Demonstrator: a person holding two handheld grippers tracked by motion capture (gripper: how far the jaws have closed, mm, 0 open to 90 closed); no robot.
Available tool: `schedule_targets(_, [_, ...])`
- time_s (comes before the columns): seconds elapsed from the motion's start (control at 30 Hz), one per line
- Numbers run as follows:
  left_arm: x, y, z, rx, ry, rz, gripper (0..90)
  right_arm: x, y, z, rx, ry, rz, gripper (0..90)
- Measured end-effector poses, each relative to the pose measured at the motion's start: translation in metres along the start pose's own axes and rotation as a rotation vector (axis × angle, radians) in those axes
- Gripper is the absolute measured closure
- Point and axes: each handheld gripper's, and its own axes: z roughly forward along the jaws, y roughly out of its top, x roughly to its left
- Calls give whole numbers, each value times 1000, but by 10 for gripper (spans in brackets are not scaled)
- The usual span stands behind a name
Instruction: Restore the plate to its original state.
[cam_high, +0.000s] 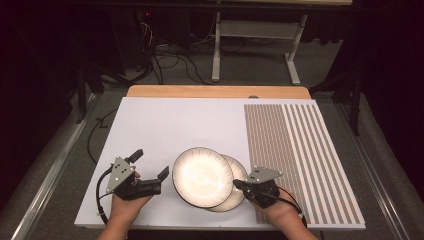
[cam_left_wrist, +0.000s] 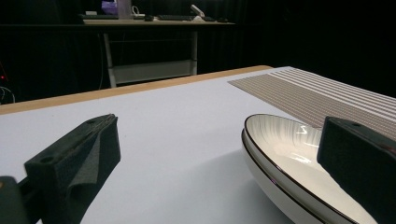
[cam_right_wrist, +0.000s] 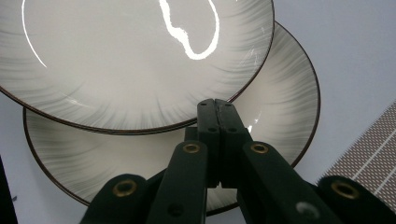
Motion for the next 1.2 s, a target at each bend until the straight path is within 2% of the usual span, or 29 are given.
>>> schedule_targets(0.67, [2,0,-1,12,6,-3,3,-2,0,-1,1,-1,6,900])
schedule_targets(1.2, [2,0,0,23,-5,-5,3,-5,-1,-6,-6,-12,15,900])
